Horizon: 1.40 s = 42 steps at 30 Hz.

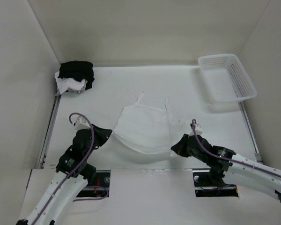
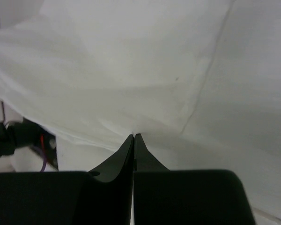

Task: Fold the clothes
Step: Fold the tank top

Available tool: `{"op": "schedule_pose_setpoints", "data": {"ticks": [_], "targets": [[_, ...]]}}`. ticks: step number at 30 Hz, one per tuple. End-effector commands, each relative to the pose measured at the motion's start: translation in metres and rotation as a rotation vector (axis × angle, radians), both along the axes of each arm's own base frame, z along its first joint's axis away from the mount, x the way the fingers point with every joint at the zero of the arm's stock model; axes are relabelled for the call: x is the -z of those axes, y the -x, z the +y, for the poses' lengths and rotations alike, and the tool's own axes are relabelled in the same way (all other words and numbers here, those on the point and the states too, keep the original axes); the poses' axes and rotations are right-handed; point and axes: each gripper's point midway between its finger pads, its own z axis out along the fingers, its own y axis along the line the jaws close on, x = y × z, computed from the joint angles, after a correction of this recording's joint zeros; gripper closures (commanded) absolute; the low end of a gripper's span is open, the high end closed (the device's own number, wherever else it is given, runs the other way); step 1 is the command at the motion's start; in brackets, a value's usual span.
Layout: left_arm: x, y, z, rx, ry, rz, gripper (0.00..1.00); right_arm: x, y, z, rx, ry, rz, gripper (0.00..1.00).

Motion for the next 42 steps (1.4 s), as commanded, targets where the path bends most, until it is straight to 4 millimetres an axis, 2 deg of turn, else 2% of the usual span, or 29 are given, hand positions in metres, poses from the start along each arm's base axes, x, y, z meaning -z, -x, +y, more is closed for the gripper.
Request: {"op": "schedule_pose_setpoints", "data": {"ticks": [1, 4, 6, 7, 10, 15, 18, 20, 24, 29, 32, 34, 36, 39, 42], "targets": [[-0.003, -0.033, 0.005, -0.077, -0.093, -0.002, 1.00, -0.022, -0.041, -0.007, 0.097, 0.050, -0.068, 0.99], [-0.010, -0.075, 0.002, -0.118, -0.107, -0.038, 1.00, -0.028, -0.079, -0.012, 0.148, 0.078, -0.112, 0.99], [-0.017, -0.113, 0.002, -0.159, -0.092, -0.062, 1.00, -0.034, -0.106, -0.018, 0.186, 0.080, -0.133, 0.99], [-0.019, -0.125, 0.001, -0.168, -0.090, -0.068, 1.00, -0.037, -0.123, -0.022, 0.212, 0.077, -0.141, 0.99], [-0.029, -0.165, -0.012, -0.156, -0.086, -0.079, 1.00, -0.047, -0.156, -0.032, 0.256, 0.069, -0.162, 0.99], [-0.034, -0.210, -0.023, -0.177, -0.067, -0.086, 1.00, -0.070, -0.199, -0.040, 0.291, 0.060, -0.199, 0.99], [-0.034, -0.235, -0.022, -0.198, -0.063, -0.088, 1.00, -0.076, -0.222, -0.042, 0.304, 0.064, -0.205, 0.98], [-0.034, -0.255, -0.026, -0.197, -0.069, -0.088, 1.00, -0.074, -0.240, -0.045, 0.320, 0.062, -0.199, 0.98], [-0.020, -0.297, -0.034, -0.196, -0.082, -0.062, 1.00, -0.061, -0.271, -0.053, 0.349, 0.069, -0.172, 0.99], [0.017, -0.343, -0.040, -0.175, -0.089, 0.013, 0.96, -0.031, -0.304, -0.062, 0.375, 0.086, -0.121, 0.97], [0.035, -0.355, -0.040, -0.172, -0.095, 0.051, 0.87, -0.014, -0.319, -0.060, 0.376, 0.100, -0.095, 0.94], [0.032, -0.359, -0.032, -0.194, -0.086, 0.042, 0.76, -0.010, -0.329, -0.057, 0.380, 0.093, -0.098, 0.87], [0.023, -0.355, -0.020, -0.224, -0.095, 0.018, 0.69, -0.010, -0.335, -0.056, 0.402, 0.081, -0.113, 0.77], [0.016, -0.329, 0.000, -0.278, -0.116, 0.014, 0.62, -0.015, -0.328, -0.061, 0.435, 0.089, -0.132, 0.61], [0.031, -0.281, 0.013, -0.295, -0.147, 0.045, 0.62, -0.023, -0.300, -0.065, 0.441, 0.146, -0.182, 0.52]]}}
